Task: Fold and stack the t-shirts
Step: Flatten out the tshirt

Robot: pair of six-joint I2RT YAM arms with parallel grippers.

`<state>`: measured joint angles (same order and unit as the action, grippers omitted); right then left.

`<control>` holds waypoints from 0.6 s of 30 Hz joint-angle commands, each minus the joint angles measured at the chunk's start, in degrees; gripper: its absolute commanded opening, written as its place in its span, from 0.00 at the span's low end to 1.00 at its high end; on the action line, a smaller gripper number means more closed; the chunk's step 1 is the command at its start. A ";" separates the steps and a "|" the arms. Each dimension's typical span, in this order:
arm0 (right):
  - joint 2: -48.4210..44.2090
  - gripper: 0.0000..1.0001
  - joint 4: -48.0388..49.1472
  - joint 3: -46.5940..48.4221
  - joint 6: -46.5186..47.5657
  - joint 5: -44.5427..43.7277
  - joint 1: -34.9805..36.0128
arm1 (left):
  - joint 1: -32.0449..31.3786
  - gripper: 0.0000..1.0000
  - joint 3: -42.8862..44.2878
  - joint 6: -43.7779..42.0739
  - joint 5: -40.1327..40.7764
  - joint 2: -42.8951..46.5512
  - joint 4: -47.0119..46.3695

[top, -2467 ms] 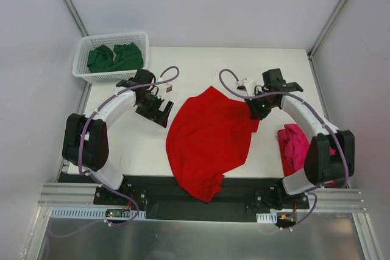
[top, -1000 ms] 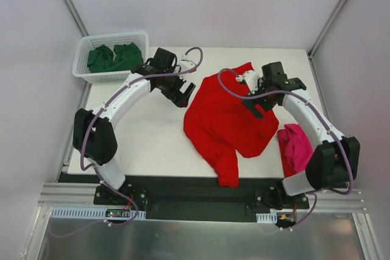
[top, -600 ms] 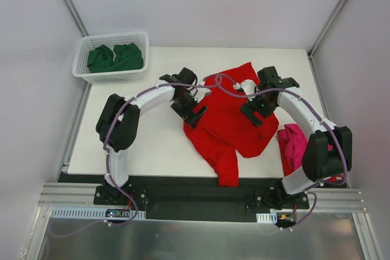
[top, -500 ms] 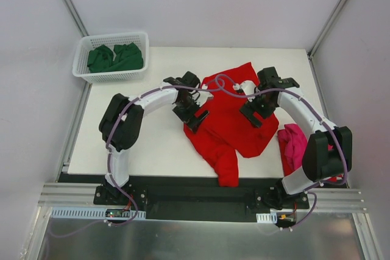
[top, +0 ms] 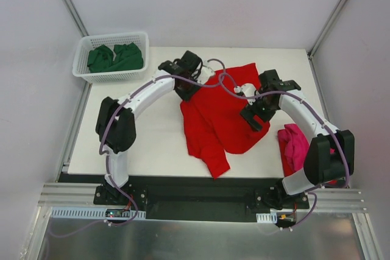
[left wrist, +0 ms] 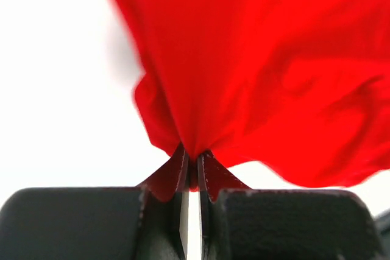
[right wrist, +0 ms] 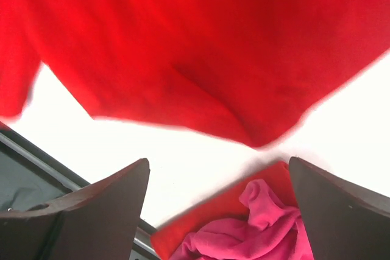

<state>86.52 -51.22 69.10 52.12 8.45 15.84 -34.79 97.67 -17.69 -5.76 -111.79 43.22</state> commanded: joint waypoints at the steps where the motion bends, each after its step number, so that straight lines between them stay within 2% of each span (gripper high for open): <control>1: -1.88 1.00 -0.90 -0.37 0.79 0.69 -0.10 | -0.80 0.00 12.53 -8.74 16.96 10.70 0.90; 4: -1.79 1.00 -0.37 -0.46 0.53 0.52 -0.63 | -2.74 0.00 16.58 -16.74 27.25 12.64 0.72; 8: -1.36 1.00 0.42 -0.20 0.35 0.34 -1.77 | -6.69 0.00 21.06 -23.77 33.95 14.05 0.55; 13: 0.31 1.00 1.39 0.60 -0.52 -0.01 -3.44 | -16.88 0.00 23.62 -25.20 36.87 10.99 0.55; 15: 1.10 1.00 1.65 1.03 -0.96 -0.62 -3.79 | -20.30 0.00 22.84 -23.10 36.35 9.49 0.63; 16: 1.80 1.00 1.74 1.12 -1.14 -0.71 -4.06 | -23.37 0.04 21.79 -22.31 36.26 8.26 0.64; 17: 2.07 1.00 1.83 1.04 -1.32 -1.06 -4.06 | -25.05 0.69 18.21 -20.99 36.08 7.73 0.64; 18: 2.25 1.00 2.00 1.12 -1.67 -1.76 -4.06 | -26.11 0.99 16.08 -20.63 35.47 7.55 0.55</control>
<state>87.53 -49.69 68.69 51.66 8.03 12.29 -55.13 119.59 -40.01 28.51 -100.88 42.94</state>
